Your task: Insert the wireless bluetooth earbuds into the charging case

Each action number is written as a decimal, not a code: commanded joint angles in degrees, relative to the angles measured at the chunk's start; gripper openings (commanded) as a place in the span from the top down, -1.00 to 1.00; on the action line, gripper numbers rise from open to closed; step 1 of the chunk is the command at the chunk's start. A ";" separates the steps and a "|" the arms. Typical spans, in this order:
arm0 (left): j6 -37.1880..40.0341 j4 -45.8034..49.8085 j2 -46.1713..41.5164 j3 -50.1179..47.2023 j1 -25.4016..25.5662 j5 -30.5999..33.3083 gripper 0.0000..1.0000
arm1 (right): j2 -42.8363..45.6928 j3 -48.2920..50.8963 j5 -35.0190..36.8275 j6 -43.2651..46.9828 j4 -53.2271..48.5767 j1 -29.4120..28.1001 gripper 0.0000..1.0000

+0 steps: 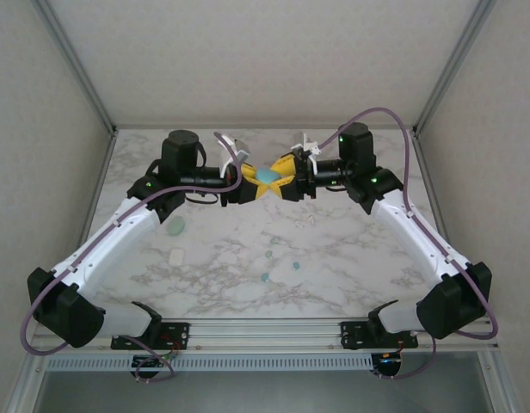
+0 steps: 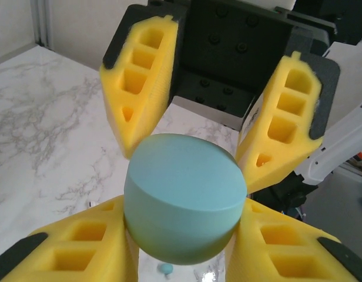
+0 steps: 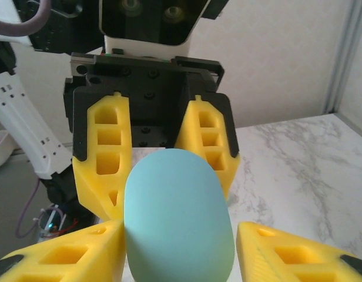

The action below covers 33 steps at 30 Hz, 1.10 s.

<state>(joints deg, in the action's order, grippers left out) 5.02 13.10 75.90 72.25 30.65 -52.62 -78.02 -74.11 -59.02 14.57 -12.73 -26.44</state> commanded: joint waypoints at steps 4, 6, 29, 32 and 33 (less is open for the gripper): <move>1.18 -6.42 -4.12 -3.51 0.47 0.98 0.51 | 5.52 3.36 6.62 -3.70 1.85 0.85 -0.13; 0.70 -9.56 -4.61 -4.62 0.55 1.03 0.51 | 6.05 4.12 6.99 -3.81 1.92 0.82 -0.15; 5.17 -12.87 -5.39 -8.30 2.15 0.95 0.51 | 3.06 1.36 9.12 -7.05 5.26 -0.31 -0.26; 5.23 -13.25 -5.57 -8.79 2.22 0.92 0.51 | 2.64 1.24 10.80 -8.48 6.02 0.07 -0.26; 5.26 -13.28 -5.66 -8.87 2.22 0.94 0.52 | 2.53 1.33 10.88 -9.48 6.88 0.21 -0.26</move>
<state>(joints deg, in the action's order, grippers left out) 8.36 -0.05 72.10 64.55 31.46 -49.06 -74.39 -70.59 -52.16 8.10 -9.21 -26.57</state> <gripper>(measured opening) 0.339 0.631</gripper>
